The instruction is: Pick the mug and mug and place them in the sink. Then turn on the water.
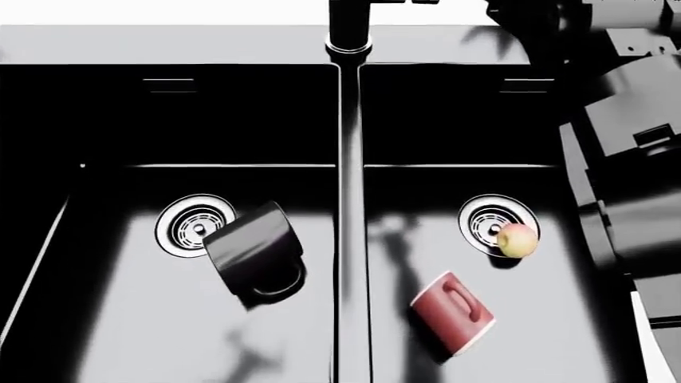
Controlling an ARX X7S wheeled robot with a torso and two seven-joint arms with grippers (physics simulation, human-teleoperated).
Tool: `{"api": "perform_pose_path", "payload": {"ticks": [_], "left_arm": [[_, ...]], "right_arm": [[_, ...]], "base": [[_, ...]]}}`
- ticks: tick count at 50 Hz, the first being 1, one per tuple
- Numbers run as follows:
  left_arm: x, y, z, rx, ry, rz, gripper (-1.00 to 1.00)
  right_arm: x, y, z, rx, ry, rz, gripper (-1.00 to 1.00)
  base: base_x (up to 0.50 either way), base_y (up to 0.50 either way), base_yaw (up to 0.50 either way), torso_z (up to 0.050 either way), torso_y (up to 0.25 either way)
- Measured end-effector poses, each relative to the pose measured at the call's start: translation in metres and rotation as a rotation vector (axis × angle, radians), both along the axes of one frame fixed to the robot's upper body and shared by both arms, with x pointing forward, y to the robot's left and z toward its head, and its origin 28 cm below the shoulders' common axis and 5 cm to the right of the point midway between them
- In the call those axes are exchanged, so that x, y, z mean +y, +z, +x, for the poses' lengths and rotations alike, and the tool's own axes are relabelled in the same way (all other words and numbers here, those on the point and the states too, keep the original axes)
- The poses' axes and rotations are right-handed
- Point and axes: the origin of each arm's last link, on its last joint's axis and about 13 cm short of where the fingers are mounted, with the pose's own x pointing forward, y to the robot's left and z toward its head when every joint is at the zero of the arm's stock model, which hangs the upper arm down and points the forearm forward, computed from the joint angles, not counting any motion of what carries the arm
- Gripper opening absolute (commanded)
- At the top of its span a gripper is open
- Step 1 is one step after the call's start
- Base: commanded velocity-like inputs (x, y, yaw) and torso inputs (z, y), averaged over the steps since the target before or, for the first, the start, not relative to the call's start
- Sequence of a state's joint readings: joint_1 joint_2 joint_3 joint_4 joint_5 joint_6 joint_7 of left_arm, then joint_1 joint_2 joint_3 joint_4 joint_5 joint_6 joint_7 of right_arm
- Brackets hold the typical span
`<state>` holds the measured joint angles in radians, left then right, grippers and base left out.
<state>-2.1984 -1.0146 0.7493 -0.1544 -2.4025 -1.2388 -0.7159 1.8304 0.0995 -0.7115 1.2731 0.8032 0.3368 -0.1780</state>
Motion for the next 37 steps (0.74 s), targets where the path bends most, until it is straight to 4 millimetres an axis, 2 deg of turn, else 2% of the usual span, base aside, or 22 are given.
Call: {"api": "perform_pose_path", "payload": {"ticks": [21,30,37], "left_arm": [[-0.001,0.001,-0.001,-0.003,-0.007,-0.005,1.0],[-0.001,0.0,0.0,-0.004,-0.007,-0.005,1.0],[-0.001,-0.003,0.0,-0.005,-0.007,-0.01,1.0]], "right_arm": [[-0.021,-0.002,-0.006,0.0,-0.129,0.145,1.0],[-0.027,0.002,-0.015,-0.017,-0.129,0.207,1.0],[-0.032,0.01,-0.03,-0.049,-0.122,0.235,1.0]], "base": [[0.0,0.0,0.0,0.0,0.0],[0.0,0.0,0.0,0.0,0.0],[0.0,0.0,0.0,0.0,0.0]]}}
